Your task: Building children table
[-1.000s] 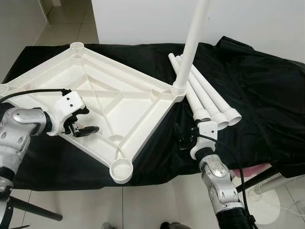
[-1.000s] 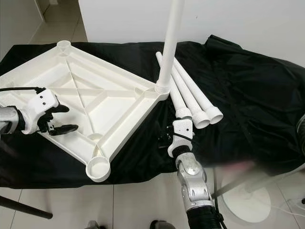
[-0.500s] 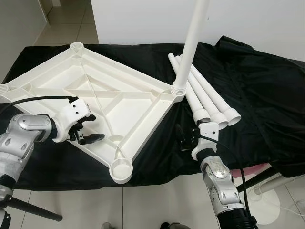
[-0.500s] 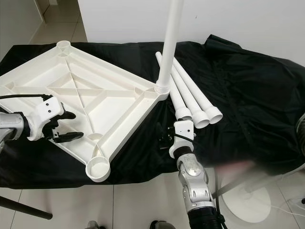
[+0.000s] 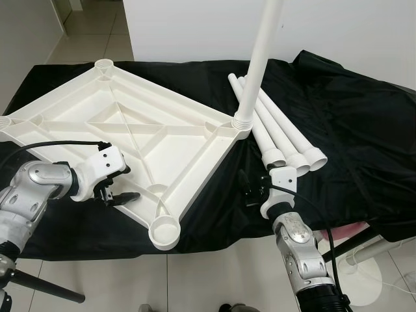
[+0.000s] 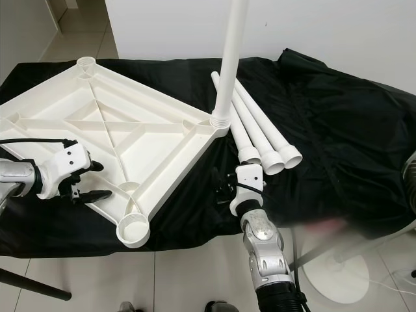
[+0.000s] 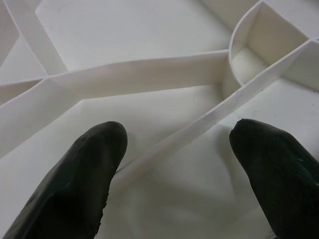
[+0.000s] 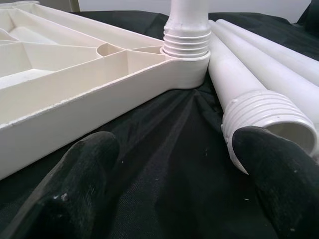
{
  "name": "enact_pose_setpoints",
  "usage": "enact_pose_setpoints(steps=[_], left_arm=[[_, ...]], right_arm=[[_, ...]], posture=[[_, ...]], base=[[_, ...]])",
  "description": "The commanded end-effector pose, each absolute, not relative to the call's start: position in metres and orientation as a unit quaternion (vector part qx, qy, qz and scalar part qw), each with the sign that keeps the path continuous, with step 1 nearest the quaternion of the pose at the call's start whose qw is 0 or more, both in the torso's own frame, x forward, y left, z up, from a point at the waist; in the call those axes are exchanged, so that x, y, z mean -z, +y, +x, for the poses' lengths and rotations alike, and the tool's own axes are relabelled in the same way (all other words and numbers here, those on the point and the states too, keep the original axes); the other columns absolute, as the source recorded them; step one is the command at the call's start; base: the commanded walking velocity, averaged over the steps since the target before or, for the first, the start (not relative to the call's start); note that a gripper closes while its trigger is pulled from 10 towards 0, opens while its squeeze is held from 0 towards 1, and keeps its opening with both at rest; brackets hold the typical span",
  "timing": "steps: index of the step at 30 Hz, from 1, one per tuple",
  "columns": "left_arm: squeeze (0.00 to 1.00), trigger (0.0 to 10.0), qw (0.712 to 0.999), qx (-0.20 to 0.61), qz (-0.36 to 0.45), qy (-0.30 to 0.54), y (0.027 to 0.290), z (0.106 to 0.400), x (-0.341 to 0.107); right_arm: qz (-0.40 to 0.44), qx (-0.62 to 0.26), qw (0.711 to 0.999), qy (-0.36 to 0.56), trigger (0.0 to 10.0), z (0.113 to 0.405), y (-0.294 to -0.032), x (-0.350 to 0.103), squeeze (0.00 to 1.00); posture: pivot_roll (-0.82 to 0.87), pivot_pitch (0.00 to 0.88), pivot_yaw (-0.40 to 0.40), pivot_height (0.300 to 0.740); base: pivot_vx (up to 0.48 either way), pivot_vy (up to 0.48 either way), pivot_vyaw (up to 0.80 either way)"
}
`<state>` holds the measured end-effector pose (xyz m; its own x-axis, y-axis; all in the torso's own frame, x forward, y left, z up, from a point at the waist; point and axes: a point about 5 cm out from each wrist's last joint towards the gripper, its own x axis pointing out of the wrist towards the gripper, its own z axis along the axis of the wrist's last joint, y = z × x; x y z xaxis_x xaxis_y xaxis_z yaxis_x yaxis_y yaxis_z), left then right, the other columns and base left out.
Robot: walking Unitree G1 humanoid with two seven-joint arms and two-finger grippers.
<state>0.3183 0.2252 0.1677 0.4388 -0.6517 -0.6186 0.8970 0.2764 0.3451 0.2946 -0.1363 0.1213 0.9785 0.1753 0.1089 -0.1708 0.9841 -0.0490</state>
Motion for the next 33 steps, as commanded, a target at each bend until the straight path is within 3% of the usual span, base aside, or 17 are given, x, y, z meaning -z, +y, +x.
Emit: enact_pose_setpoints(steps=[1, 13, 26, 27, 33], left_arm=[[0.0, 10.0, 0.682, 0.605, 0.312, 0.268, 0.232, 0.3, -0.153], [0.0, 10.0, 0.712, 0.55, 0.364, 0.243, 0.218, 0.332, -0.154], [0.0, 10.0, 0.72, 0.528, 0.378, 0.246, 0.212, 0.348, -0.158], [0.0, 0.0, 0.728, 0.518, 0.378, 0.245, 0.212, 0.351, -0.159], [0.0, 0.0, 0.745, 0.51, 0.364, 0.23, 0.208, 0.355, -0.157]], right_arm=[[-0.026, -0.087, 0.994, -0.054, 10.0, 0.292, -0.138, -0.118, 0.0], [-0.027, -0.086, 0.994, -0.057, 10.0, 0.294, -0.137, -0.12, 0.0], [-0.026, -0.073, 0.995, -0.06, 10.0, 0.294, -0.14, -0.122, 0.0], [-0.024, -0.069, 0.996, -0.059, 10.0, 0.294, -0.141, -0.121, 0.0], [-0.019, -0.064, 0.996, -0.058, 10.0, 0.292, -0.139, -0.12, 0.0]], posture=[[-0.08, 0.085, 0.008, 0.74], [-0.09, 0.086, 0.015, 0.74], [-0.1, 0.096, 0.034, 0.74], [-0.1, 0.099, 0.041, 0.74], [-0.1, 0.102, 0.043, 0.74]], base=[[0.0, 0.0, 0.0], [0.0, 0.0, 0.0], [0.0, 0.0, 0.0], [0.0, 0.0, 0.0], [0.0, 0.0, 0.0]])
